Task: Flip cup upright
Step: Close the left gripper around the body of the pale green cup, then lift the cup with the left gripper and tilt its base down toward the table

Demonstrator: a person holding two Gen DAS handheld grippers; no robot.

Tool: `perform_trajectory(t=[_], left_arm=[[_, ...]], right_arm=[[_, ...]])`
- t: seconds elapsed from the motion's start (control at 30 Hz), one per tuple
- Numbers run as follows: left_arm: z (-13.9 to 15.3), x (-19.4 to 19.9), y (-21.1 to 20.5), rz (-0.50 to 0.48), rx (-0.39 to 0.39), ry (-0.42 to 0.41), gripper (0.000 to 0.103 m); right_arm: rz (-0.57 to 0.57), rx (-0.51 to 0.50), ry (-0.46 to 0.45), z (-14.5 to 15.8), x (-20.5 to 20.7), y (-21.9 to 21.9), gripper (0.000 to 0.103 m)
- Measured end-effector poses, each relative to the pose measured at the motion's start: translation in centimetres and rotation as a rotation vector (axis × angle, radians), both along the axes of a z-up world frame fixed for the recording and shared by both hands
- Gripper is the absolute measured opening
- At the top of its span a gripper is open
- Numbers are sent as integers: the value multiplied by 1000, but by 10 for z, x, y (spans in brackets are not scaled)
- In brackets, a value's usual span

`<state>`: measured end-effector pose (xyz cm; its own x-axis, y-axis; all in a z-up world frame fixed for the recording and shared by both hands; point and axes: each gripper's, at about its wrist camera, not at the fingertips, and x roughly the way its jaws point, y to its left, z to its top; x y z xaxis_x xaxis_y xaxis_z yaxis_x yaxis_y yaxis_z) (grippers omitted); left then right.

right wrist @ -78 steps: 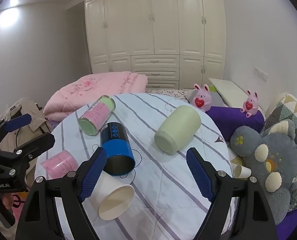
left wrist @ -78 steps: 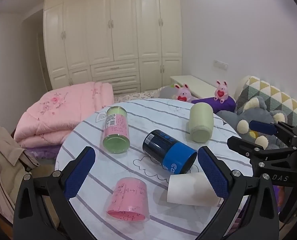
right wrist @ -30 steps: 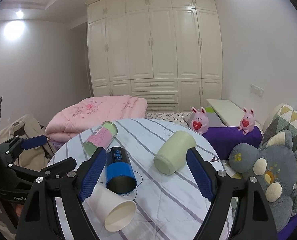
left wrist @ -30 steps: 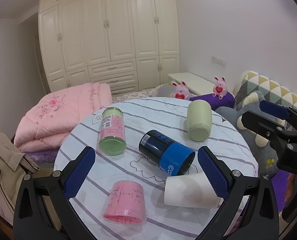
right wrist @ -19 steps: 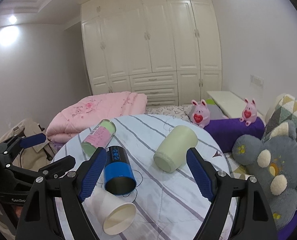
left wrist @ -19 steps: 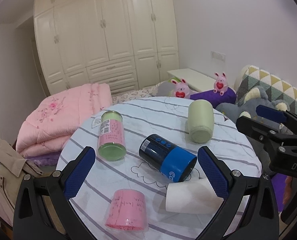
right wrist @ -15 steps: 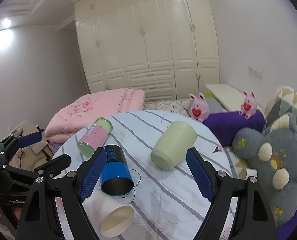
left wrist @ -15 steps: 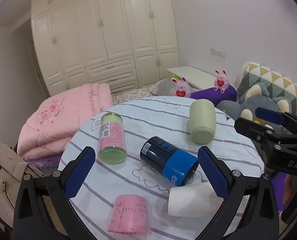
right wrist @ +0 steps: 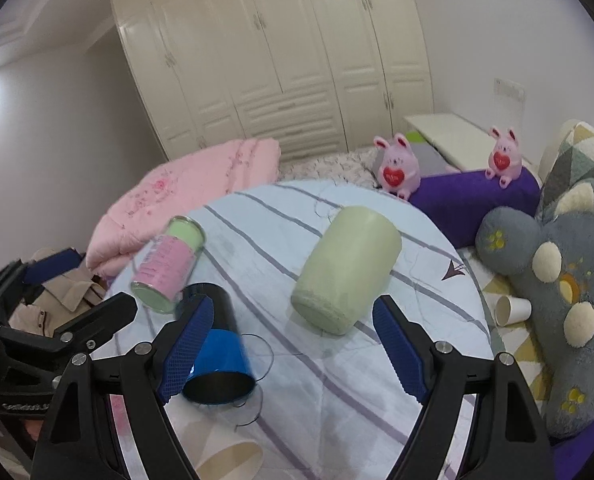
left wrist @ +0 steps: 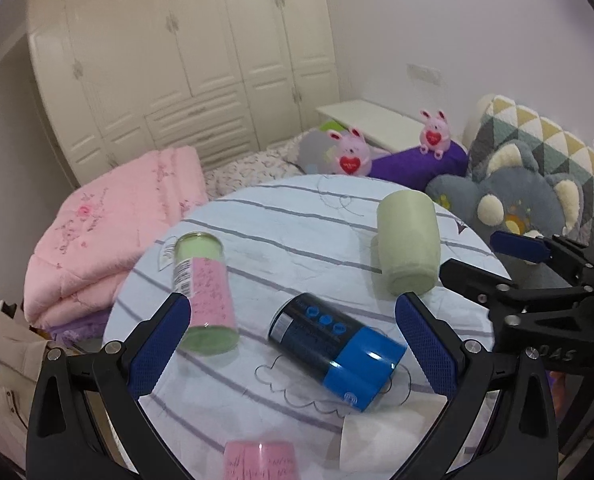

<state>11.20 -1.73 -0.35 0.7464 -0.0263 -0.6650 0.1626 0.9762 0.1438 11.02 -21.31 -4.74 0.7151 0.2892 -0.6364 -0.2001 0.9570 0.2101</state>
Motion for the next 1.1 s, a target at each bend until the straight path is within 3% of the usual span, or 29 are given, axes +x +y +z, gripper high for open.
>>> perform_trajectory(t=[0.17,0.3,0.43,0.57,0.7,0.9,1.0,1.03,1.1], left_arm=[[0,35,-14,-63,-14,95,103],[-14,63,-44,-133,25,183,103],[-36,88,-74,-193,58,292,103],[-56,116,-90,-222,40,409,103],[-73,137,-104,-238,41,512,103],[-98,145,-130,-276,95,595,103],[-105,149,-130,-272,72,611,91],[-106,150,-128,-277,46,626,78],[-104,150,-124,-279,27,636,76]], right_arm=[[-61,28,14,-3,12,-15,83],[-168,66,13,-4,17,-43,83],[-286,4,56,-14,24,-64,83],[-388,1,119,-27,33,-87,83],[-401,58,136,-30,38,-98,83],[-412,58,139,-32,40,-98,83],[-413,53,151,-34,40,-98,83],[-411,50,153,-35,41,-98,83],[-400,57,152,-35,41,-96,83]])
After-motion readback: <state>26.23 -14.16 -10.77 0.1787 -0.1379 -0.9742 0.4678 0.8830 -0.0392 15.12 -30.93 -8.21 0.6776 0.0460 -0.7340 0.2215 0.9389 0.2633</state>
